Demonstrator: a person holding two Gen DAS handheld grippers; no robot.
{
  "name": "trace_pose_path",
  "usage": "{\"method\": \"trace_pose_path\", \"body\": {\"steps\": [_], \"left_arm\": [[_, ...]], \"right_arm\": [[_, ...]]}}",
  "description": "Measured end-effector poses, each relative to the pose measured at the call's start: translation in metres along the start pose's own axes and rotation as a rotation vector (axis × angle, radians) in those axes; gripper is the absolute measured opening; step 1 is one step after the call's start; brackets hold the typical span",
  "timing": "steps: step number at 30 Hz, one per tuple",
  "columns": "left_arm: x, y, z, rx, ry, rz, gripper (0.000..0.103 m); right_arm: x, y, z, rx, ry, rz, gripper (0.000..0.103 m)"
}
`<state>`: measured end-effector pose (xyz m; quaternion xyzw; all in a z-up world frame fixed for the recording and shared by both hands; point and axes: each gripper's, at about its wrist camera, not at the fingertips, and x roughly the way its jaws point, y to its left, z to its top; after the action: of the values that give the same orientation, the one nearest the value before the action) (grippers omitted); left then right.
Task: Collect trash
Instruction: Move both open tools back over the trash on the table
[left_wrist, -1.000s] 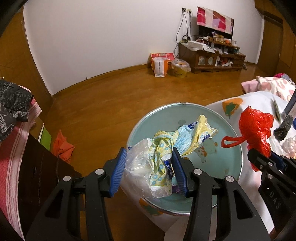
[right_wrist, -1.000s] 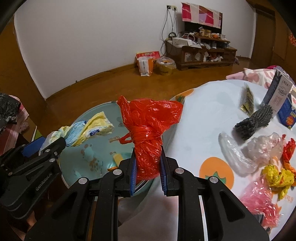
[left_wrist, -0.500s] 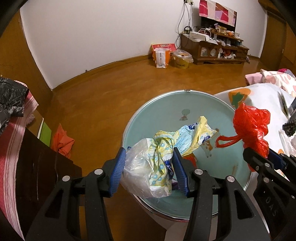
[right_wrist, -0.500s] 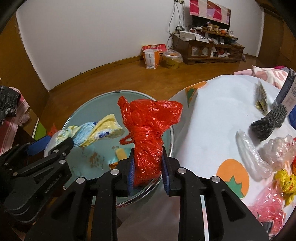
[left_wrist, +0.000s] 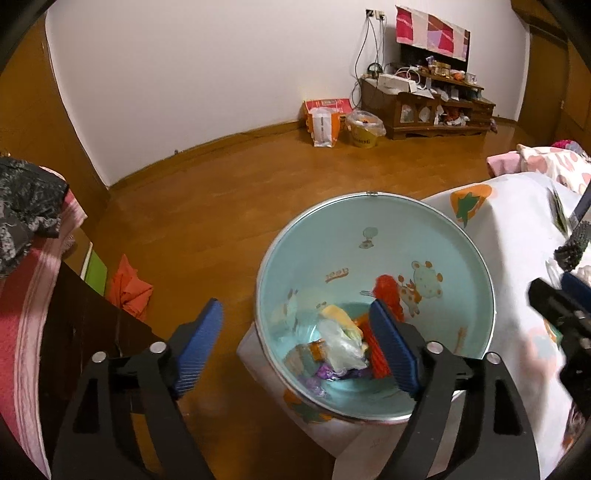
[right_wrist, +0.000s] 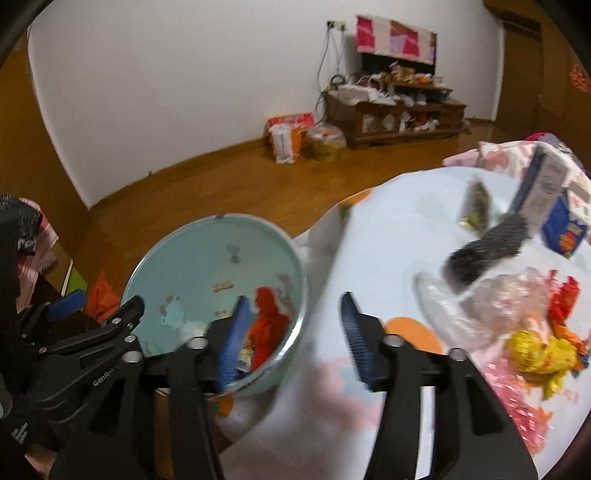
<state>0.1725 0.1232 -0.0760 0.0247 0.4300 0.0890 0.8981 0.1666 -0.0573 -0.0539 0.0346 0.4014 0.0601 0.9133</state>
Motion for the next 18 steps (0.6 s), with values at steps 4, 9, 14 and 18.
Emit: {"method": "trace_pose_path", "body": {"steps": [4,9,14,18], "left_arm": [[-0.016,-0.002,-0.004,-0.006,-0.013,-0.003,0.086],[-0.038,-0.008,-0.010,0.006,-0.040,-0.001,0.091],[-0.058,-0.021,-0.016,0.026,-0.060,-0.010,0.092],[-0.072,-0.036,-0.023,0.049,-0.069,-0.039,0.093]], "right_arm": [[-0.018,-0.015,-0.006,0.032,-0.028,-0.034,0.065],[-0.041,-0.033,-0.017,0.065,-0.054,-0.056,0.078],[-0.067,-0.050,-0.028,0.076,-0.084,-0.078,0.082],[-0.083,-0.072,-0.040,0.113,-0.094,-0.106,0.082]]}}
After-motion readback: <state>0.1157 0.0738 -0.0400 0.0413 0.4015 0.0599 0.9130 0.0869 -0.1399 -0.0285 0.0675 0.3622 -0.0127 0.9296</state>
